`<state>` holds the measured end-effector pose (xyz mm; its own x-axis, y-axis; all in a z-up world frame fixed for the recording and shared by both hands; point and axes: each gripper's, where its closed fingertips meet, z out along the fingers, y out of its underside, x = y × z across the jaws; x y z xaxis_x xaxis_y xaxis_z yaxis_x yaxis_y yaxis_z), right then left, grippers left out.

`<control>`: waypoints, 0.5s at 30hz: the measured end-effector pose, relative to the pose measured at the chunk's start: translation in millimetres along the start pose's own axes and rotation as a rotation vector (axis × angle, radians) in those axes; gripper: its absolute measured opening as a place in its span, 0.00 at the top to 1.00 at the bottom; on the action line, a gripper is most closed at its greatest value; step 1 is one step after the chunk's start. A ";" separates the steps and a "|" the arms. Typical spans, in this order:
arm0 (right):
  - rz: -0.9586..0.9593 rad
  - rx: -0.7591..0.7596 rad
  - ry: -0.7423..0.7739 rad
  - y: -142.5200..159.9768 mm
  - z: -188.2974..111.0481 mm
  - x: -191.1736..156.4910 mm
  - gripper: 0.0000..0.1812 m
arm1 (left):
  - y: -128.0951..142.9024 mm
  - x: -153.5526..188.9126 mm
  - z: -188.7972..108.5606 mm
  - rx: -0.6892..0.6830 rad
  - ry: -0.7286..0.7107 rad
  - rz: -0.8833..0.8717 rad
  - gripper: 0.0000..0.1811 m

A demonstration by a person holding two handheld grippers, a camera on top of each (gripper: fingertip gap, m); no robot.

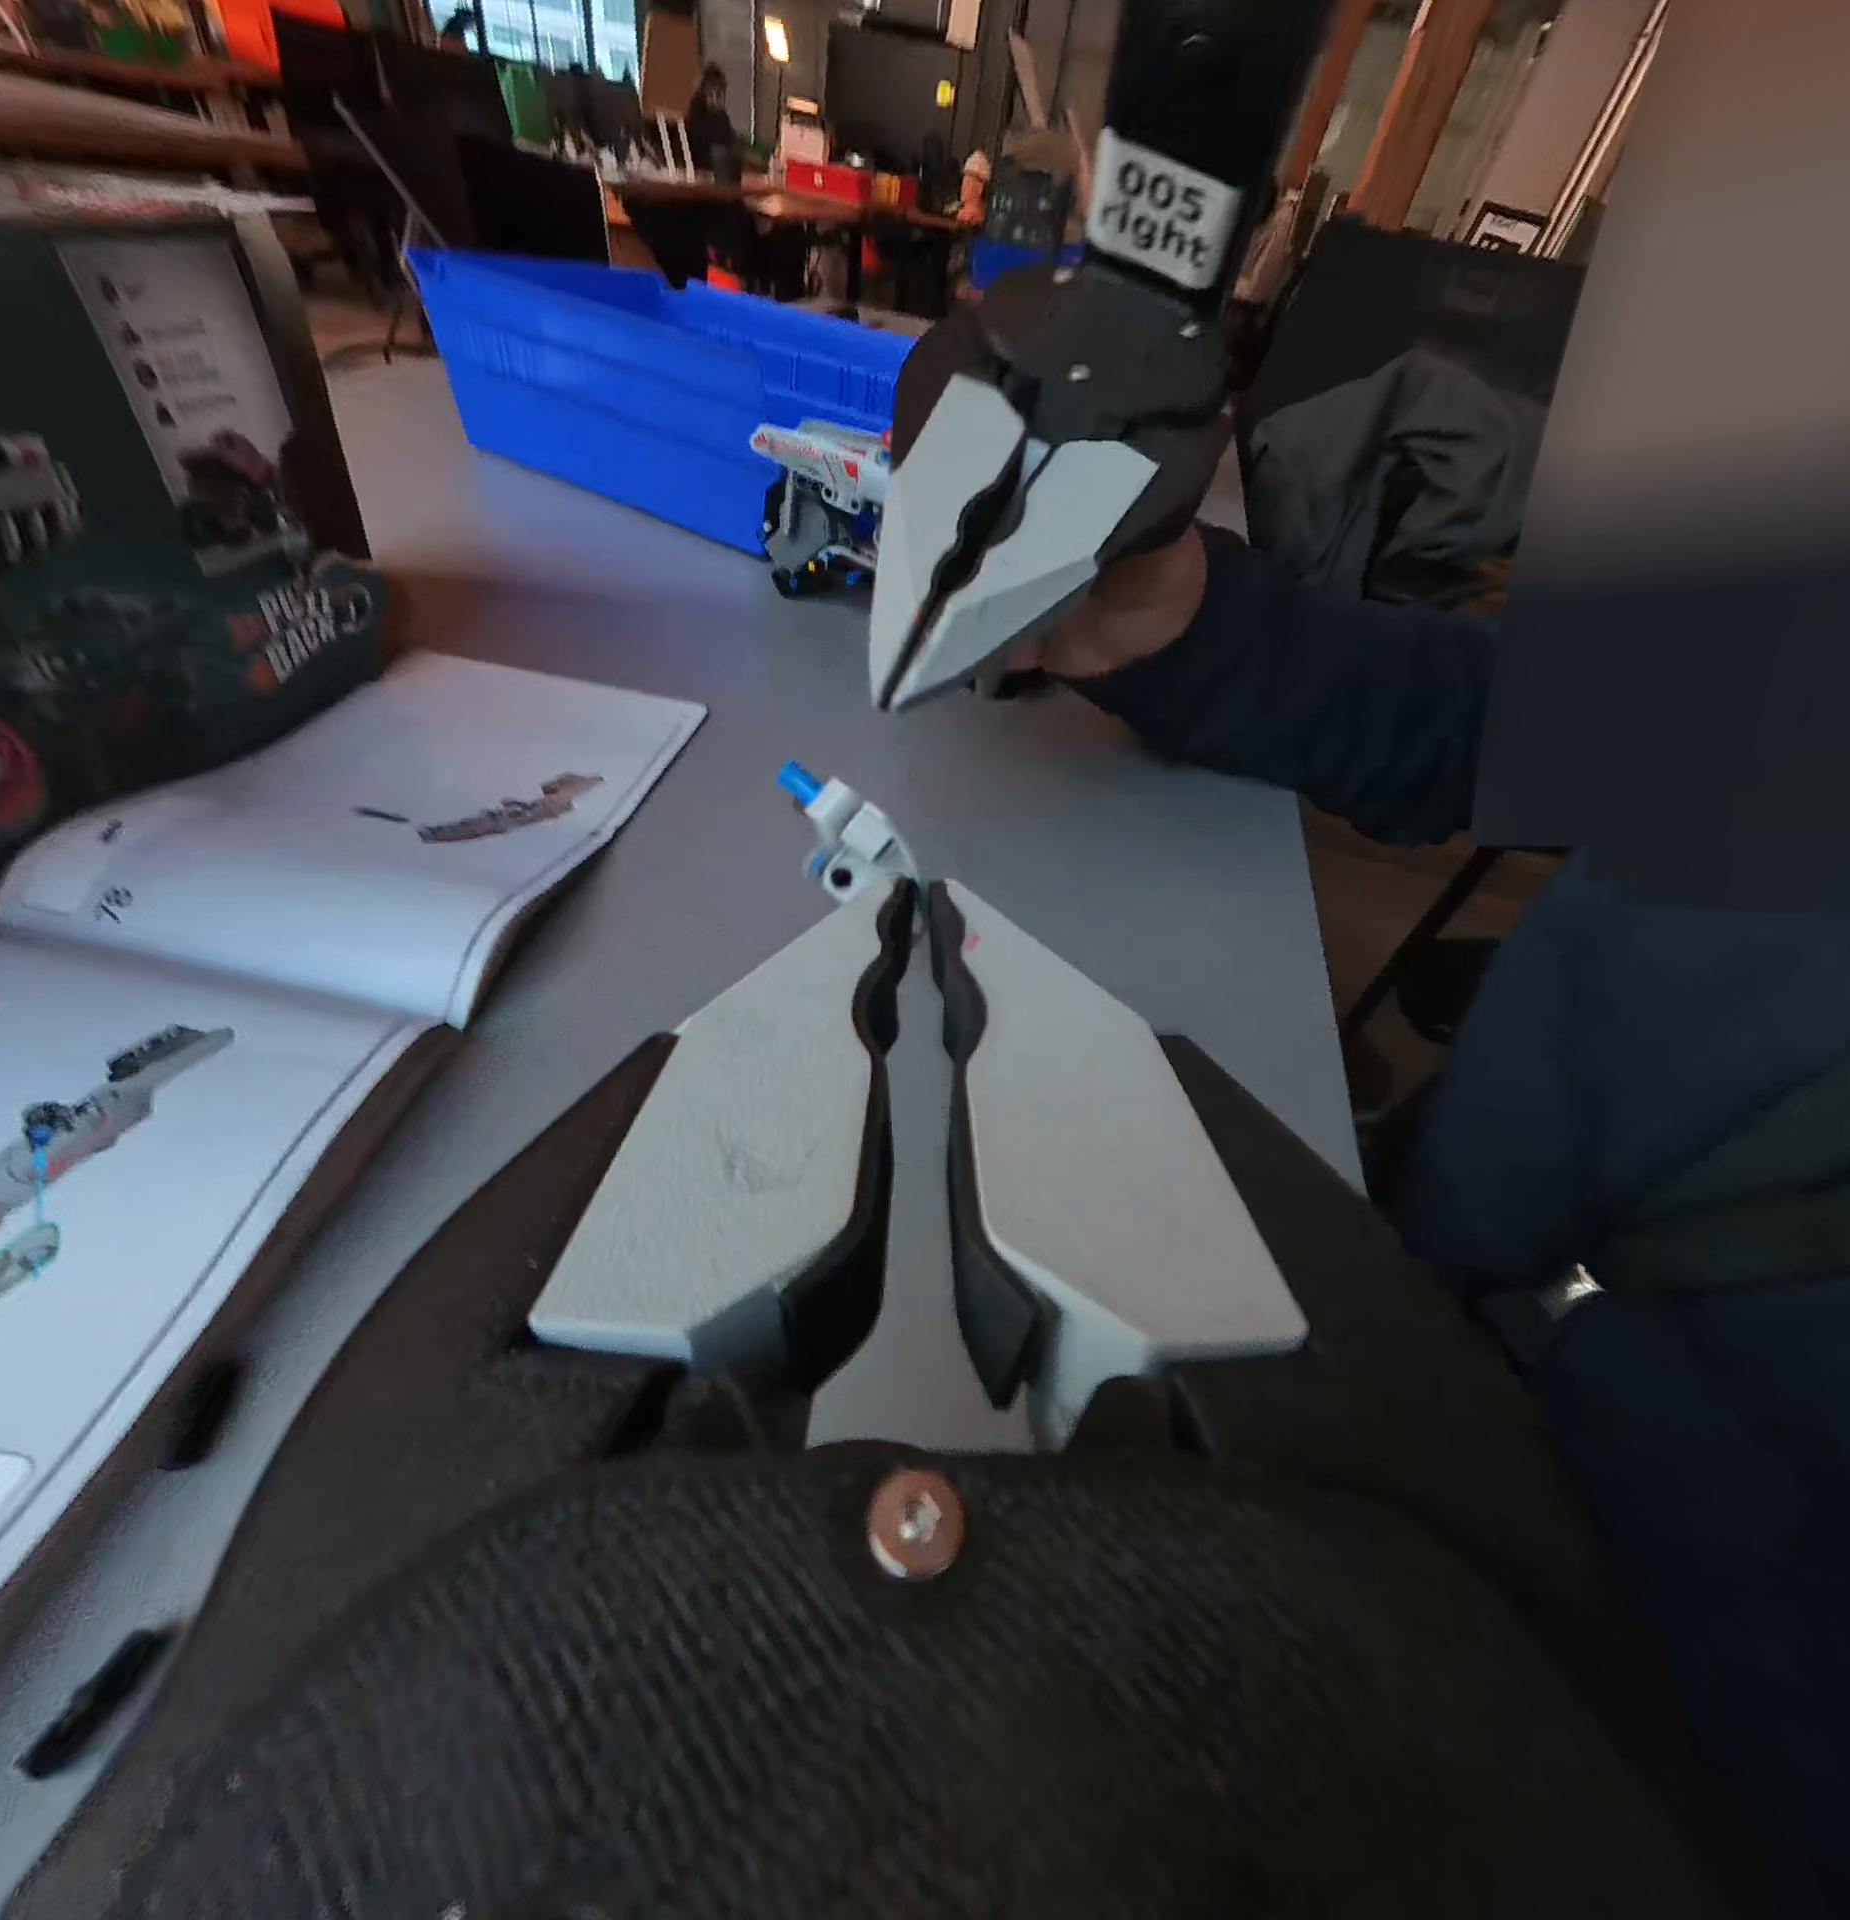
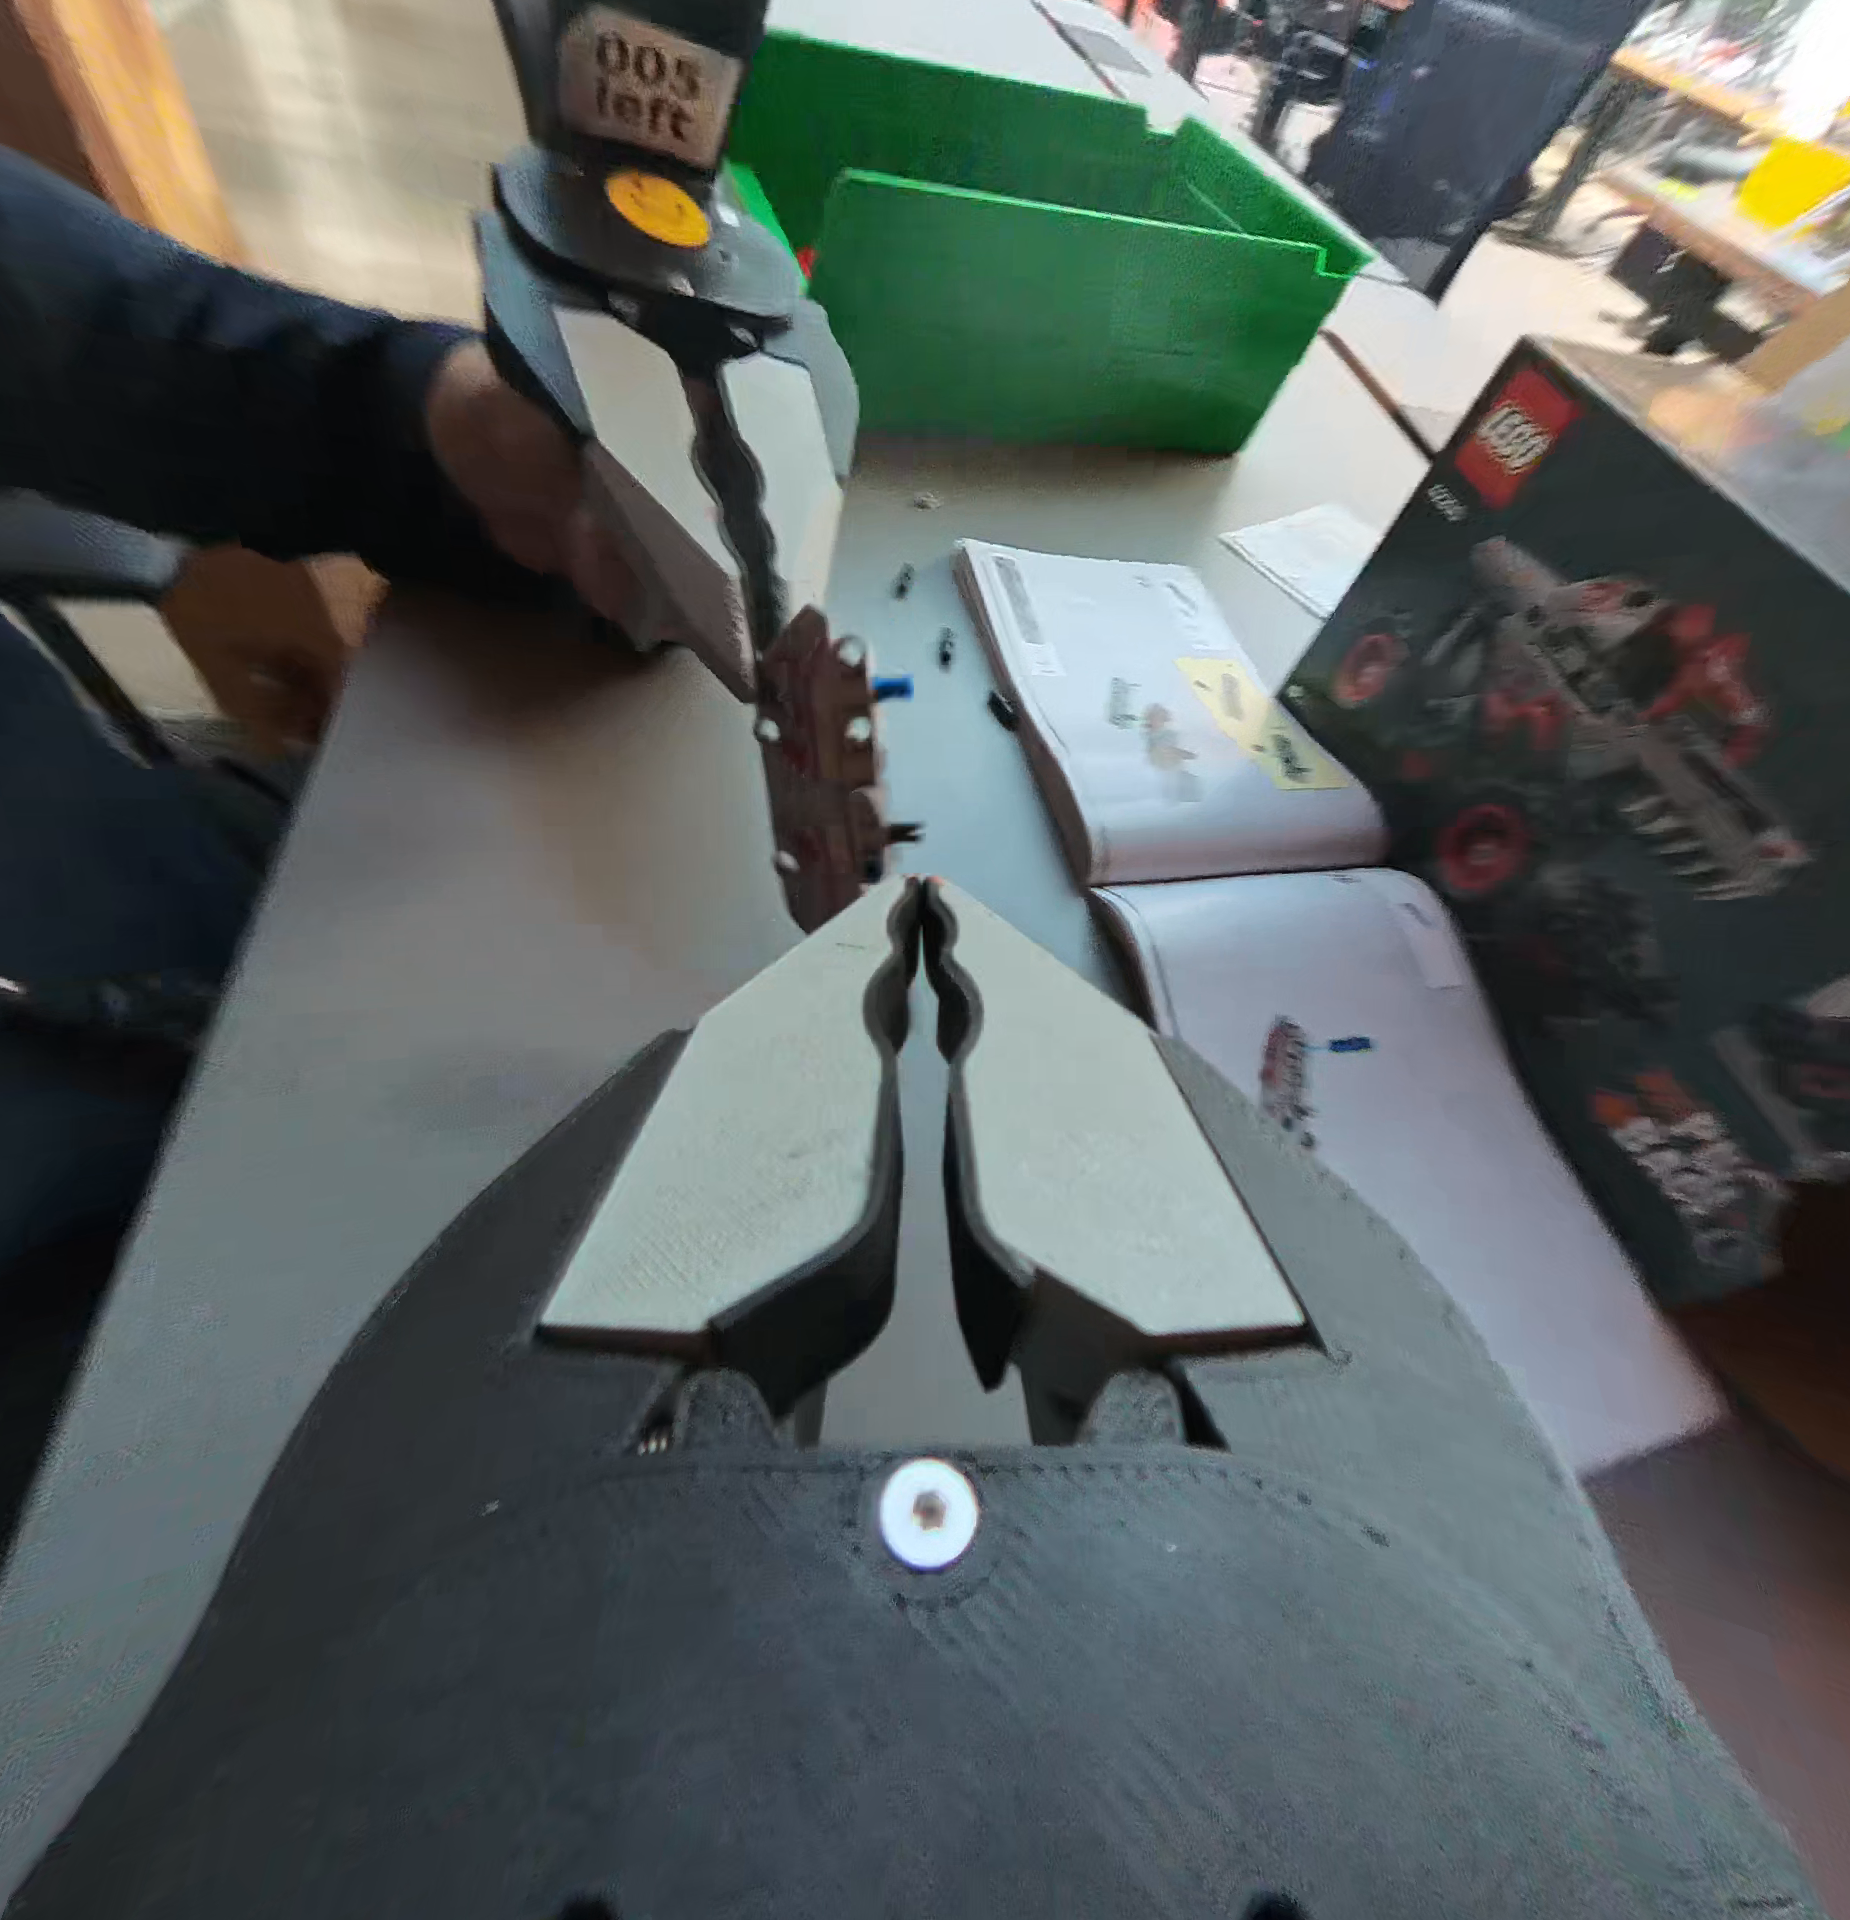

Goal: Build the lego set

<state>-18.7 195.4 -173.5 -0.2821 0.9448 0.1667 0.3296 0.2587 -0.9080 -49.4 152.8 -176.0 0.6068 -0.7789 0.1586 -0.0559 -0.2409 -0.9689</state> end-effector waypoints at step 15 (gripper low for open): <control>0.088 -0.340 0.418 72.1 -6.5 69.8 0.78 | 50.5 -32.1 -44.3 -0.385 -0.150 -0.155 0.81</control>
